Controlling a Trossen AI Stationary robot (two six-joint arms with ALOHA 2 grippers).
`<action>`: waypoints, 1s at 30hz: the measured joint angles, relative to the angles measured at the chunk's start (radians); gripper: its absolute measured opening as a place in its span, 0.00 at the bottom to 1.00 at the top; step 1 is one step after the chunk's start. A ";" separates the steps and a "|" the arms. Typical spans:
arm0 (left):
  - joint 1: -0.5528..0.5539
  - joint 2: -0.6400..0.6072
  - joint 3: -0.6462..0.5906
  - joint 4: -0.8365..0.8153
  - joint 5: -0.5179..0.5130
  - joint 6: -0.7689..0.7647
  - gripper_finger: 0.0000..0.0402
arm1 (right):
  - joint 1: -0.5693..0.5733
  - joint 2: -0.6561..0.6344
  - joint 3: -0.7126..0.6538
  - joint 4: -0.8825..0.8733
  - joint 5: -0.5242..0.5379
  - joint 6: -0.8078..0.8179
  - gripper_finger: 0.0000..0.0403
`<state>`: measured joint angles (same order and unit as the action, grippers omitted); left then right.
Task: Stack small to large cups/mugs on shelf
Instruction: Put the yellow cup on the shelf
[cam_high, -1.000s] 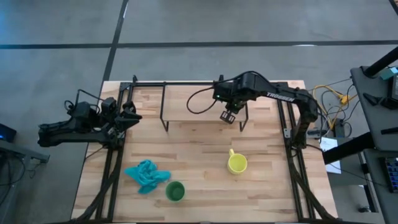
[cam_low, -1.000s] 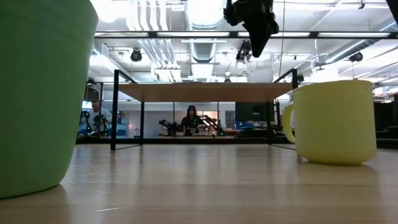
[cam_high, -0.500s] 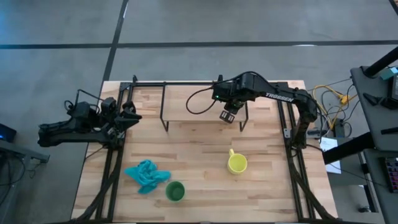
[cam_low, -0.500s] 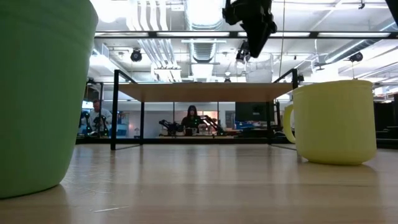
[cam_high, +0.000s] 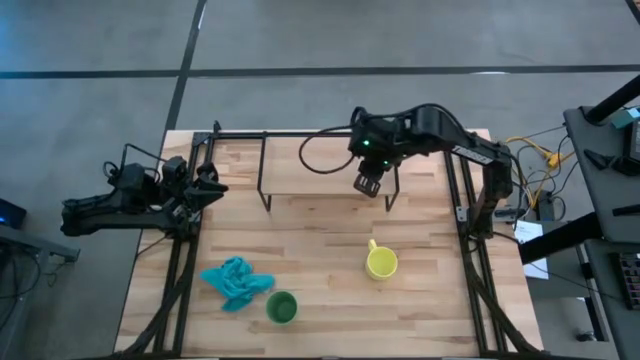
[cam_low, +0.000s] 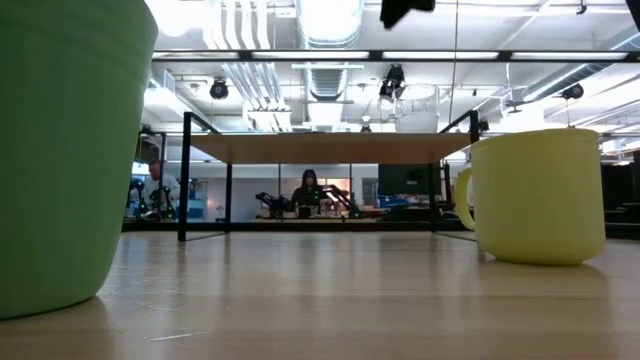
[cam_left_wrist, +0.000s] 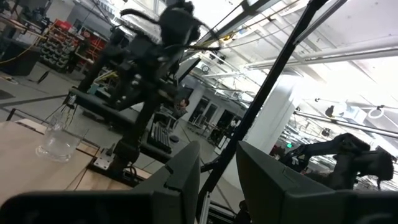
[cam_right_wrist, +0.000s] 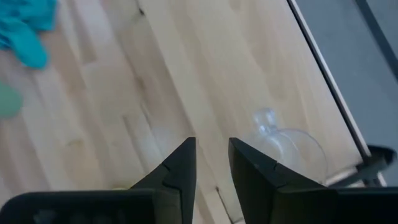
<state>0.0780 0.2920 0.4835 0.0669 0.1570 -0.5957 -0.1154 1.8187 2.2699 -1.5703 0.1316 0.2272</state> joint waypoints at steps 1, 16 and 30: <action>0.000 0.000 0.000 0.000 0.000 0.000 0.23 | 0.010 0.000 0.016 0.000 0.000 0.000 0.22; 0.000 0.018 0.000 0.000 0.011 0.031 0.23 | 0.153 0.000 0.057 -0.001 0.000 0.041 0.24; 0.000 0.137 0.055 0.004 0.047 0.034 0.23 | 0.288 0.000 -0.038 0.000 -0.086 0.217 0.27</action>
<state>0.0776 0.4291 0.5387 0.0708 0.2040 -0.5613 0.1727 1.8187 2.2317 -1.5703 0.0453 0.4443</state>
